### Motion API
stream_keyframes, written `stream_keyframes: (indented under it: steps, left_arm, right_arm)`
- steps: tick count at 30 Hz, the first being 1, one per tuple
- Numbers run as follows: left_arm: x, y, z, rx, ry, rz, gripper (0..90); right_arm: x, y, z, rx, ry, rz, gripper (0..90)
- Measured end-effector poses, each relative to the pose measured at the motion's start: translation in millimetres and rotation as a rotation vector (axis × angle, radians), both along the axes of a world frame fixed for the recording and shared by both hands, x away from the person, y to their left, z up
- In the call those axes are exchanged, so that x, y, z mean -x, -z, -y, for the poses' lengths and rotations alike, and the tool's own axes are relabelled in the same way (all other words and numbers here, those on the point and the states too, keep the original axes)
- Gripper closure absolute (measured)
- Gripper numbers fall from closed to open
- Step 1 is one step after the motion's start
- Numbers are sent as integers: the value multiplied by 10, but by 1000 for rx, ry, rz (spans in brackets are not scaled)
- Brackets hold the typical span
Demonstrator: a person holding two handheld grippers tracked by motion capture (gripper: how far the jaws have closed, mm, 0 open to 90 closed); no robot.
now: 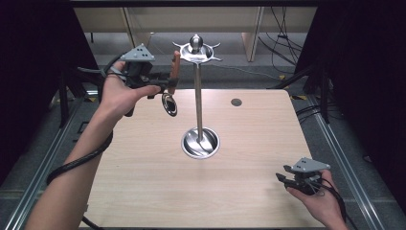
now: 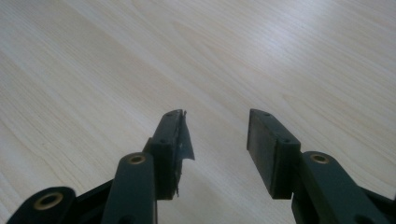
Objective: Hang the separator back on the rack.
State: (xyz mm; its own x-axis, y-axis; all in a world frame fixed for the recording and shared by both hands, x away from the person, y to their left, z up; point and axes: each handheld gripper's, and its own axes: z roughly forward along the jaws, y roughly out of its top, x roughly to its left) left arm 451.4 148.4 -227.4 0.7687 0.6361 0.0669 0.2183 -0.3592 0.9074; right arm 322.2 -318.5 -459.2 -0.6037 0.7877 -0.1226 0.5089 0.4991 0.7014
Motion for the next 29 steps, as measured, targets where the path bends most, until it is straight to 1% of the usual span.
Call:
stream_keyframes:
  steps: [1, 3, 5, 8, 11, 12, 15, 17, 18, 19, 20, 21, 22, 23, 24, 25, 26, 27, 28, 29]
  left_arm:
    - [-4, 6, 7, 4, 2, 0, 669]
    - [-7, 14, 18, 1, 1, 1, 669]
    - [-9, 27, 29, 11, -5, -1, 668]
    - [-17, 57, 42, 18, -7, -5, 667]
    - [-15, 82, 47, 16, -15, -8, 666]
    - [-17, 93, 48, 23, -13, -9, 666]
    - [-2, 122, 46, 32, -20, -5, 661]
    - [26, 131, 34, 51, -34, 7, 644]
    - [46, 136, 25, 64, -44, 17, 626]
    - [79, 143, 11, 70, -61, 30, 606]
    - [127, 157, -9, 73, -80, 51, 582]
    - [184, 187, -32, 82, -96, 75, 562]
    - [256, 231, -61, 89, -118, 92, 544]
    - [344, 295, -97, 106, -141, 107, 519]
    - [478, 407, -149, 128, -180, 128, 501]
    - [565, 497, -179, 130, -197, 143, 477]
    - [686, 645, -218, 129, -218, 146, 466]
    - [812, 818, -253, 124, -242, 133, 449]
    - [920, 1009, -290, 108, -248, 120, 418]
    - [1025, 1199, -328, 81, -254, 109, 391]
  right_arm:
    - [0, 0, 0, 0, 1, -1, 568]
    - [15, 6, -15, -20, 16, -10, 568]
    - [9, 6, -9, -15, 12, 0, 568]
    - [10, 6, -11, -17, 13, -2, 567]
    - [14, 7, -12, -16, 16, -3, 566]
    - [8, 5, -6, -8, 7, 3, 566]
    - [8, 7, -6, -4, 5, 4, 564]
    - [-2, 3, 5, 4, -5, 11, 563]
    - [16, 9, -12, -7, 12, 2, 562]
    - [-3, 1, 11, 10, -11, 9, 561]
    - [5, 3, 3, 0, -1, 2, 559]
    - [1, -1, 11, 9, -10, 5, 557]
    - [13, 3, -5, -9, 7, 4, 555]
    - [6, 4, 2, -3, -5, 14, 552]
    - [12, 8, -3, -12, 3, 13, 549]
    - [9, 3, 4, -19, 5, 18, 546]
    - [8, 3, 10, -11, 4, 24, 543]
    - [11, 0, 10, -15, 9, 25, 540]
    - [15, -1, 10, -21, 14, 24, 534]
    - [11, 0, 14, -21, 10, 28, 529]
